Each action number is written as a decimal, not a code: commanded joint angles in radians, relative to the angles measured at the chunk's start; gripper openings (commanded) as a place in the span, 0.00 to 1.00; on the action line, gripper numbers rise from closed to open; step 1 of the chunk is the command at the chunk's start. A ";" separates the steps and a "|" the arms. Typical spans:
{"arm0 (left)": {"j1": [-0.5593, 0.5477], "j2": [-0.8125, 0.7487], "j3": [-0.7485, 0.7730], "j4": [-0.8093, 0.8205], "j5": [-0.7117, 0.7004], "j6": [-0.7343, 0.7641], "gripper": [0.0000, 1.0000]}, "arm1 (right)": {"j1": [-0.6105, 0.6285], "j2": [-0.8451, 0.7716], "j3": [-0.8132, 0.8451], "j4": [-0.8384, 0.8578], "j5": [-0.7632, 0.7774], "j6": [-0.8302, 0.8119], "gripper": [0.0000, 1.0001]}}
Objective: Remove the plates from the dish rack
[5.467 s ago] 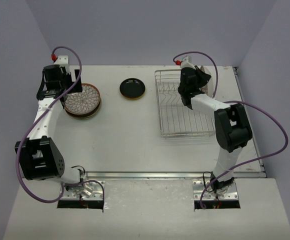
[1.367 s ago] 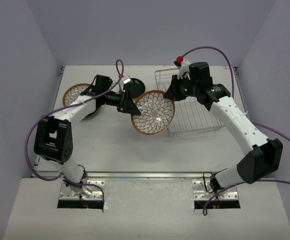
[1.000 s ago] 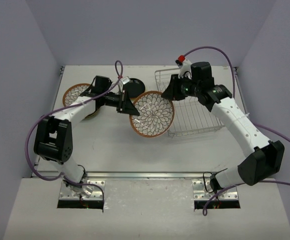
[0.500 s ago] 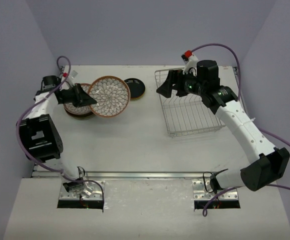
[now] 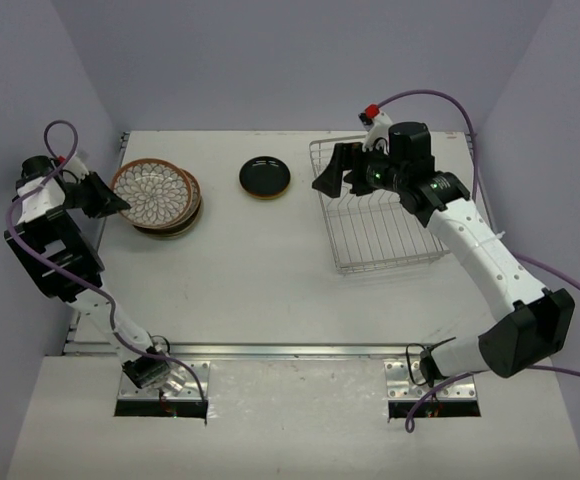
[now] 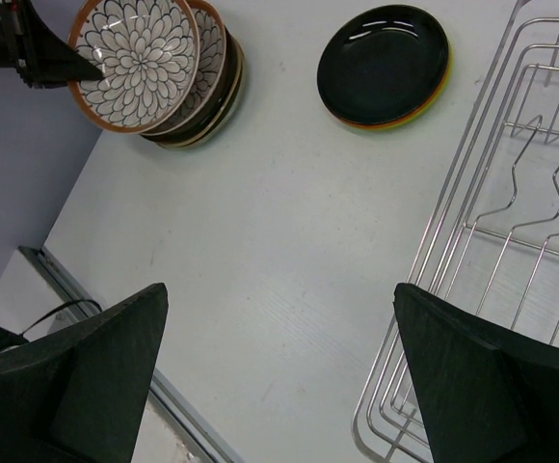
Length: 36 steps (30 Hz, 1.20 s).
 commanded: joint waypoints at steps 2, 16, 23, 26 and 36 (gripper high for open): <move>-0.012 0.027 0.100 0.007 0.111 -0.039 0.00 | -0.005 0.008 0.016 0.010 0.010 -0.019 0.99; -0.036 0.064 0.106 0.009 0.098 -0.011 0.35 | -0.007 0.053 0.025 -0.001 0.036 -0.033 0.99; -0.091 -0.008 0.106 0.026 -0.072 0.023 0.64 | -0.008 0.054 0.029 -0.012 0.075 -0.049 0.99; -0.134 -0.072 0.084 0.062 -0.213 0.032 0.78 | -0.010 0.048 0.026 -0.015 0.110 -0.058 0.99; -0.324 -0.452 -0.086 0.358 -0.709 0.129 1.00 | -0.020 0.005 -0.012 -0.019 0.447 -0.143 0.99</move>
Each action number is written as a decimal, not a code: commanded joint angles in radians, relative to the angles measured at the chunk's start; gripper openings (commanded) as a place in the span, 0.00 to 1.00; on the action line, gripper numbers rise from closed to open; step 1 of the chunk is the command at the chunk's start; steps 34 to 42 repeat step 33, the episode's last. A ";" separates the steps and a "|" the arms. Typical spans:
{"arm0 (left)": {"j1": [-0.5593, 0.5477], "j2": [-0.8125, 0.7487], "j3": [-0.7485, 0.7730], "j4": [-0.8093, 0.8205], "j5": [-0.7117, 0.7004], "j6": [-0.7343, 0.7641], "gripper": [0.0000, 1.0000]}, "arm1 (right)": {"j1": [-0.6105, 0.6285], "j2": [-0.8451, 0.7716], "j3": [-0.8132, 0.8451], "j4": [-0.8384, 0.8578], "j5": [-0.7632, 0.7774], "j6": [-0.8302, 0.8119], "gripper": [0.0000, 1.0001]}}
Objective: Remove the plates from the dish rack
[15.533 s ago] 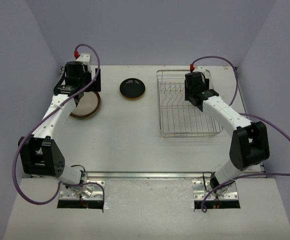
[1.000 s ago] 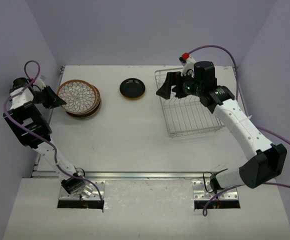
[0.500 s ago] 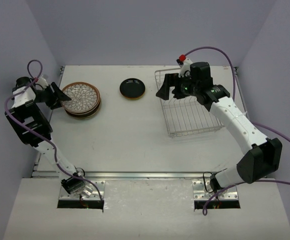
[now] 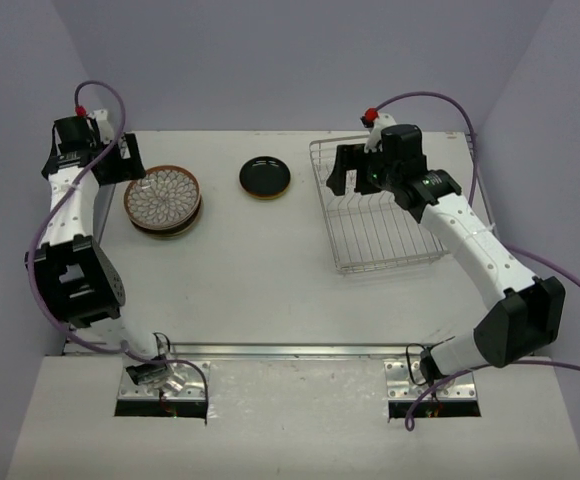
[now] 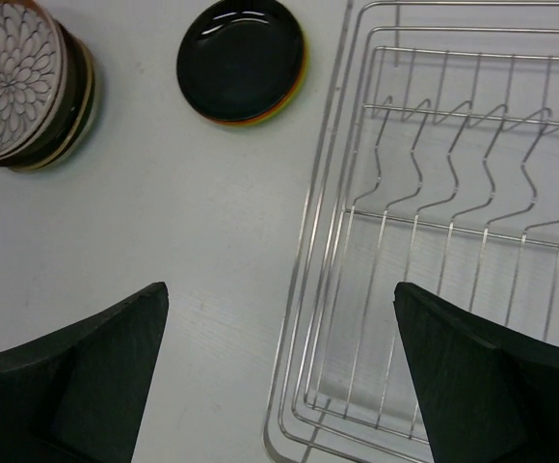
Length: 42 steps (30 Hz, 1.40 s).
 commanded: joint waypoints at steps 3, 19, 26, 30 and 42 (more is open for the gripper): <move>-0.141 -0.236 -0.062 0.202 -0.207 0.123 1.00 | -0.028 -0.067 -0.036 0.012 0.257 -0.109 0.99; -0.666 -0.205 -0.287 0.240 -0.262 -0.054 1.00 | -0.157 -0.228 -0.324 0.019 0.302 -0.181 0.99; -0.666 -0.255 -0.314 0.255 -0.243 -0.066 1.00 | -0.159 -0.273 -0.385 0.049 0.288 -0.179 0.99; -0.666 -0.280 -0.336 0.259 -0.254 -0.065 1.00 | -0.160 -0.268 -0.376 0.045 0.280 -0.173 0.99; -0.668 -0.304 -0.352 0.268 -0.250 -0.057 1.00 | -0.158 -0.268 -0.375 0.045 0.276 -0.170 0.99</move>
